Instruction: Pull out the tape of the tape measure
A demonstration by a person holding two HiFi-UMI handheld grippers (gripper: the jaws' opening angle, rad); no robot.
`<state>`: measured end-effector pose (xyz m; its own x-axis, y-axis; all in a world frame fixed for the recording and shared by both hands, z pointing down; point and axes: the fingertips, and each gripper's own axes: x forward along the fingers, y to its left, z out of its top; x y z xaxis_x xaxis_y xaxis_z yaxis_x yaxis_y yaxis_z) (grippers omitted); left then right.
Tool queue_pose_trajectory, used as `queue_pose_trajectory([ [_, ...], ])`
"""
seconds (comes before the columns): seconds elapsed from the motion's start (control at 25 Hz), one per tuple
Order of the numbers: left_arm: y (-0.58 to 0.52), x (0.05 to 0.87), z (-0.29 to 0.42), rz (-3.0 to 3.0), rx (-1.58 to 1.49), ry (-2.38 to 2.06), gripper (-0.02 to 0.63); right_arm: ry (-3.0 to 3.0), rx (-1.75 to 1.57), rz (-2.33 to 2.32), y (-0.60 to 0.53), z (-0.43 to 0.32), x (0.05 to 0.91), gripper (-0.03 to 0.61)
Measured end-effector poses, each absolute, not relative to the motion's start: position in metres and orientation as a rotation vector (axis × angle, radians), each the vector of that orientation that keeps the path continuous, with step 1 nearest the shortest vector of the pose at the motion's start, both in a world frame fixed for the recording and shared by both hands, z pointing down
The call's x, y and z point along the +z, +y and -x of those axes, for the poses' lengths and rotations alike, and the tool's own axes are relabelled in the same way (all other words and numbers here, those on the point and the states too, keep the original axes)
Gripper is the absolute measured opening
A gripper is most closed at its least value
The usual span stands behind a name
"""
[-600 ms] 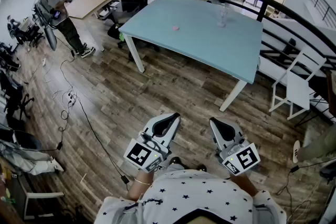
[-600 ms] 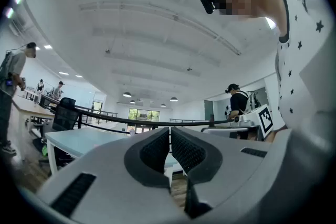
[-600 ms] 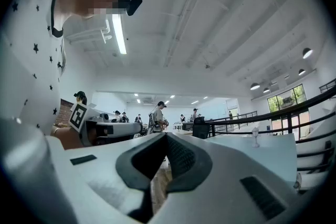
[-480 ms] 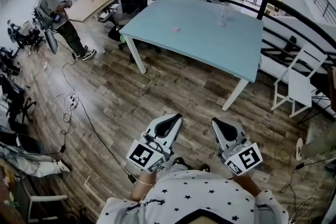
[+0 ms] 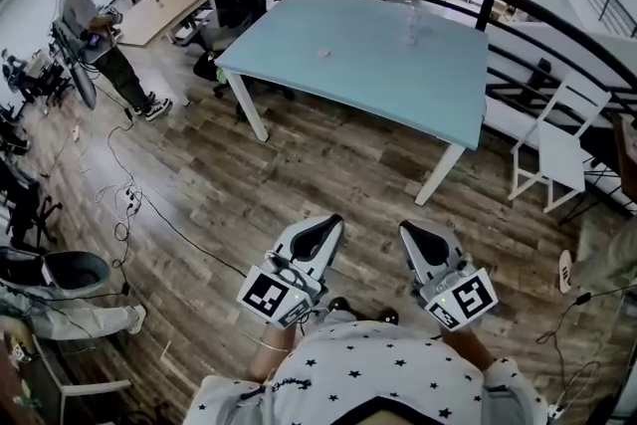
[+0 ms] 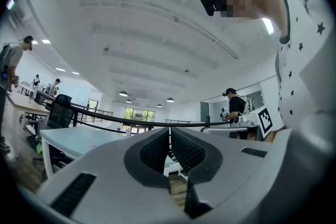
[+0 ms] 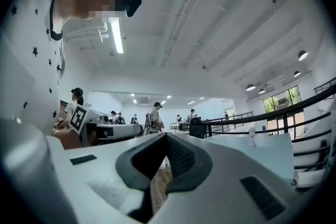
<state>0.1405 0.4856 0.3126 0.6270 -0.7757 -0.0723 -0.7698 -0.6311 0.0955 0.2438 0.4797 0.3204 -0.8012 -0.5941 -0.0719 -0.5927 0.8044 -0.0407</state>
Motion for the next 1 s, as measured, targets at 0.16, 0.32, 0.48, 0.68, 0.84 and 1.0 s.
queue_pose_trajectory([
  [0.16,0.486,0.311,-0.133,-2.793,-0.168,-1.315,0.032,2.905,-0.016,0.963,0.480,-0.236,0.320,-0.003],
  [0.32,0.486,0.311,-0.122,-2.792,-0.170,-1.314,0.032,2.903,-0.034,0.977,0.477,-0.227,0.321,-0.003],
  [0.48,0.488,0.313,-0.105,-2.784,-0.165,-1.324,0.032,2.913,-0.024,1.012,0.474,-0.214,0.321,-0.003],
  [0.68,0.486,0.317,-0.083,-2.774,-0.171,-1.342,0.032,2.924,-0.009,1.017,0.469,-0.196,0.323,-0.003],
  [0.84,0.485,0.321,-0.066,-2.763,-0.166,-1.345,0.032,2.934,-0.012,1.041,0.466,-0.182,0.327,-0.003],
  [1.0,0.487,0.327,-0.050,-2.748,-0.165,-1.339,0.032,2.945,-0.021,1.068,0.465,-0.170,0.332,-0.001],
])
